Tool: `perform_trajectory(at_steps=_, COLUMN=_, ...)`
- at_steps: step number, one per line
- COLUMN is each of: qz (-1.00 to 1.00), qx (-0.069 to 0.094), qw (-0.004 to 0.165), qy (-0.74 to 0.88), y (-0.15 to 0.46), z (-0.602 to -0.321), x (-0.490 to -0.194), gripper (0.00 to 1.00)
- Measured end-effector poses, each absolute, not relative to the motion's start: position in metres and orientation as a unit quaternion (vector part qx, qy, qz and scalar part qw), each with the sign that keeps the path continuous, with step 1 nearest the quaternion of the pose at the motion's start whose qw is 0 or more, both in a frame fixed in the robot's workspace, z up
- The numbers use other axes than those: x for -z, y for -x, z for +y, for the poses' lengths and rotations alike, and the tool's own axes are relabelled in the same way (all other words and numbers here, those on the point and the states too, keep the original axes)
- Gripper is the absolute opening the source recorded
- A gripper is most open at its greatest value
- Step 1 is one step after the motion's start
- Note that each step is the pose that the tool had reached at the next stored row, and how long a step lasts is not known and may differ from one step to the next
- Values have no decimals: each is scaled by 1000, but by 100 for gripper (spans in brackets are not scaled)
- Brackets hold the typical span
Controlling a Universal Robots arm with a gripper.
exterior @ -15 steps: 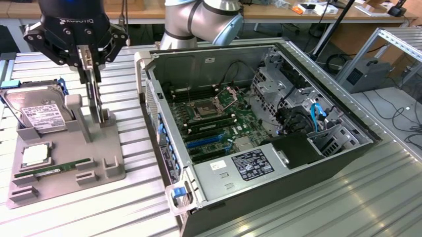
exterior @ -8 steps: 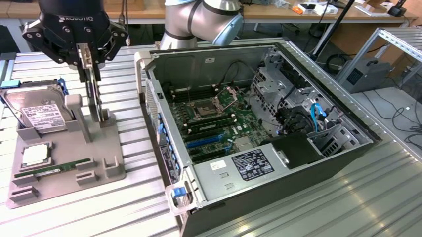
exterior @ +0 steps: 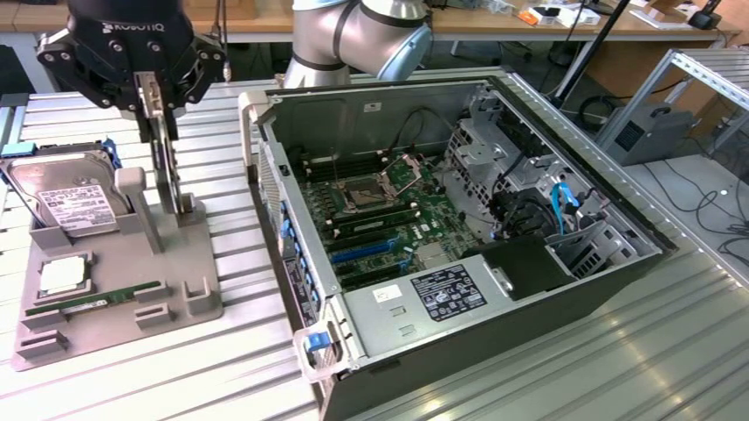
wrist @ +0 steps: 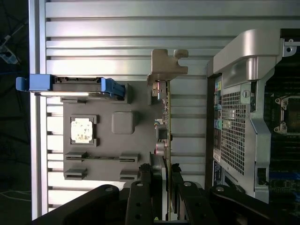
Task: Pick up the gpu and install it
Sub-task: 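Pick up the gpu and move the gpu toward the slot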
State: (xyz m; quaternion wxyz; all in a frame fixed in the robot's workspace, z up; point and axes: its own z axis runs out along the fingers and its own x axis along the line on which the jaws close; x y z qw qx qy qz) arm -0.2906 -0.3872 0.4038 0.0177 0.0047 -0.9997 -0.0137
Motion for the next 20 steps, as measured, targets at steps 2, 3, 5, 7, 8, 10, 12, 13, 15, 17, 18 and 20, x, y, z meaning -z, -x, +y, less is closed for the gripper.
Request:
perform_trajectory(at_steps=2, qz=-1000, qx=14, qw=18, qy=-5, y=291, z=-387, x=-405, gripper=27)
perform_trajectory(at_steps=3, qz=-1000, qx=14, qw=18, qy=-5, y=291, z=-387, x=-405, gripper=27)
perform_trajectory(at_steps=5, qz=-1000, qx=14, qw=18, qy=-5, y=291, z=-387, x=-406, gripper=27)
perform_trajectory(at_steps=7, qz=-1000, qx=14, qw=18, qy=-5, y=291, z=-387, x=-406, gripper=27)
perform_trajectory(at_steps=8, qz=-1000, qx=14, qw=18, qy=-5, y=291, z=-387, x=-407, gripper=27)
perform_trajectory(at_steps=10, qz=-1000, qx=14, qw=18, qy=-5, y=291, z=-387, x=-407, gripper=27)
perform_trajectory(at_steps=12, qz=-1000, qx=14, qw=18, qy=-5, y=291, z=-387, x=-408, gripper=27)
perform_trajectory(at_steps=13, qz=-1000, qx=14, qw=18, qy=-5, y=291, z=-387, x=-409, gripper=27)
perform_trajectory(at_steps=15, qz=-1000, qx=14, qw=18, qy=-5, y=291, z=-387, x=-410, gripper=27)
perform_trajectory(at_steps=17, qz=-1000, qx=14, qw=18, qy=-5, y=291, z=-387, x=-411, gripper=27)
perform_trajectory(at_steps=18, qz=-1000, qx=14, qw=18, qy=-5, y=291, z=-387, x=-411, gripper=27)
perform_trajectory(at_steps=20, qz=-1000, qx=14, qw=18, qy=-5, y=291, z=-387, x=-412, gripper=27)
